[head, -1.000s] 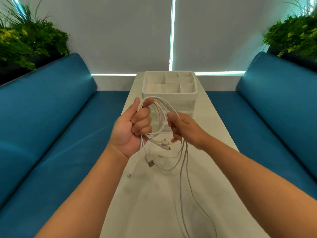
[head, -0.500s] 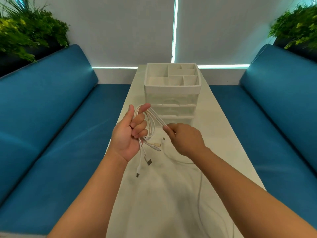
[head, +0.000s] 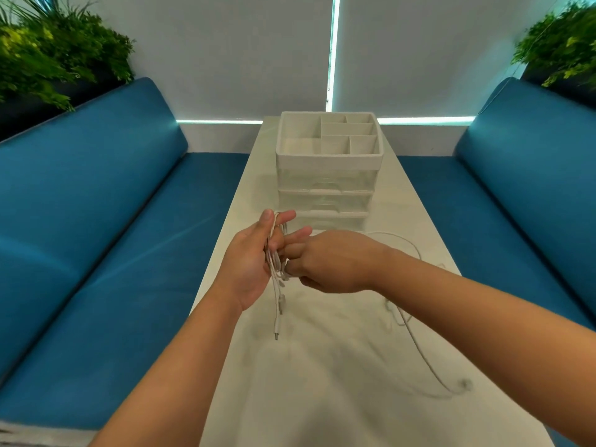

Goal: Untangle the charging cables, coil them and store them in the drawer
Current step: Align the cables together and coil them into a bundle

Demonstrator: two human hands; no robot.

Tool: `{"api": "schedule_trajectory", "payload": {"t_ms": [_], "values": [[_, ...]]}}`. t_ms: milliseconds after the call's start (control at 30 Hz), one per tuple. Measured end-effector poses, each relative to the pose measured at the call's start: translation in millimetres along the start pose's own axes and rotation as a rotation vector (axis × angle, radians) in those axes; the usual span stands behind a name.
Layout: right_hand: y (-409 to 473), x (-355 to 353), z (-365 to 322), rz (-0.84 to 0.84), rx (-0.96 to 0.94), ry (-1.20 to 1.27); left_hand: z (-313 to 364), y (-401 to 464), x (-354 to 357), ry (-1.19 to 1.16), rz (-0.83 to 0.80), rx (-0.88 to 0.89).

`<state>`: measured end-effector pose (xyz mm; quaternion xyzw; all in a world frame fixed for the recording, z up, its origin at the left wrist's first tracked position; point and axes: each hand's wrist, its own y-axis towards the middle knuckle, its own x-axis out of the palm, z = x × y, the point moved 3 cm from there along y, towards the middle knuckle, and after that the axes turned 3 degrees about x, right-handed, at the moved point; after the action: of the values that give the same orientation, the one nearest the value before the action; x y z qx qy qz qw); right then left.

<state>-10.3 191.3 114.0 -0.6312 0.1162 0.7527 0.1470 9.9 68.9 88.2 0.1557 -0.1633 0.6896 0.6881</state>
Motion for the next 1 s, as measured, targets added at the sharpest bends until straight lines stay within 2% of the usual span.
{"api": "schedule_trajectory", "payload": {"t_ms": [67, 200, 267, 400, 567, 667, 833, 900, 1000], "values": [[-1, 1, 5, 0.016, 0.013, 0.07, 2, 1, 1, 0.089, -0.001, 0.002], [-2, -9, 3, 0.219, -0.012, 0.198, -4, -3, 9, 0.495, 0.013, -0.021], [-4, -14, 6, 0.219, 0.074, 0.224, -6, -7, 15, 0.614, -0.018, -0.028], [-13, -18, 20, 0.15, 0.287, 0.3, -4, -12, 24, 0.714, -0.176, -0.063], [-25, -18, 37, -0.108, 0.354, 0.686, -5, -5, 12, 0.813, -0.265, -0.174], [-28, -14, 43, -0.132, 0.364, 0.813, -5, -4, 9, 0.65, -0.296, -0.248], [-31, -18, 61, 0.131, 0.475, 0.96, 0, -4, 2, 0.252, -0.306, -0.26], [-31, -18, 62, 0.131, 0.456, 1.062, 0, -4, -1, 0.064, -0.311, -0.29], [-32, -15, 61, 0.105, 0.394, 1.283, -1, -5, -2, -0.285, -0.423, -0.278]]}}
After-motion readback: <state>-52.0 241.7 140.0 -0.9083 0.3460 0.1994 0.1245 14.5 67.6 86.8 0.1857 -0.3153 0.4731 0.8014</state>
